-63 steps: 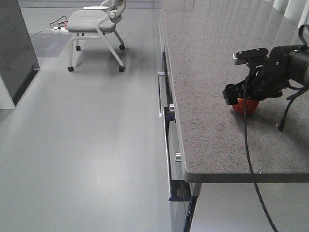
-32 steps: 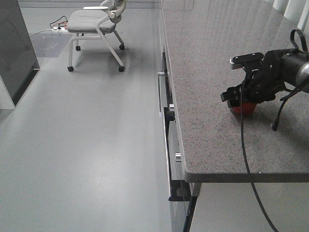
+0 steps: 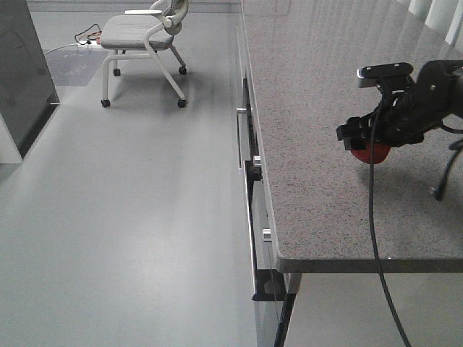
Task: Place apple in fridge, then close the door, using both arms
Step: 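Close the right gripper on the apple and lift it, then pull the held apple back off the countertop with the right gripper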
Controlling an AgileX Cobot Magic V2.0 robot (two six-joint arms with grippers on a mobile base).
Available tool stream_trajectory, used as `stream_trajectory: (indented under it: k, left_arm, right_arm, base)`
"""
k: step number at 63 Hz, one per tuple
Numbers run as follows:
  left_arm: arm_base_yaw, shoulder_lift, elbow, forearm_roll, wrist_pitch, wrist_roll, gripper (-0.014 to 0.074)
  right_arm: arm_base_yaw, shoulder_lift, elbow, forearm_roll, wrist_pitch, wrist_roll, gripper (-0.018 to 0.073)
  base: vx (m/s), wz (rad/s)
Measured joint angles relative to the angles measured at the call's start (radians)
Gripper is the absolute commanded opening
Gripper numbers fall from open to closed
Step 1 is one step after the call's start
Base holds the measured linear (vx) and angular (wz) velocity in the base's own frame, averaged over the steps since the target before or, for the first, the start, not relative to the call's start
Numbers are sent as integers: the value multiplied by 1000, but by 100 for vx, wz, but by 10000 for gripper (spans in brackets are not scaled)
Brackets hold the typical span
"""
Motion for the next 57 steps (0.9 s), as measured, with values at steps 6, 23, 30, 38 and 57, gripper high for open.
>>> stream_trajectory:
  k: [6,23,30,38,57]
  left_arm:
    - [0,0,0,0,0,0,-6]
    - [0,0,0,0,0,0,-6]
    - [0,0,0,0,0,0,-6]
    - [0,0,0,0,0,0,-6]
    - [0,0,0,0,0,0,-6]
  right_arm:
    - [25,-97,115,6,-39,-22,378]
    - [137,-428,379,24,-93,-29,378]
    - [184,-569,469,39,-96,-26,378]
    - [246,-715,558,61,-90,-26,378]
    - [380,-1014,749,166,-31,-26,378]
  base:
    - [0,0]
    - [0,0]
    - [0,0]
    - [0,0]
    - [0,0]
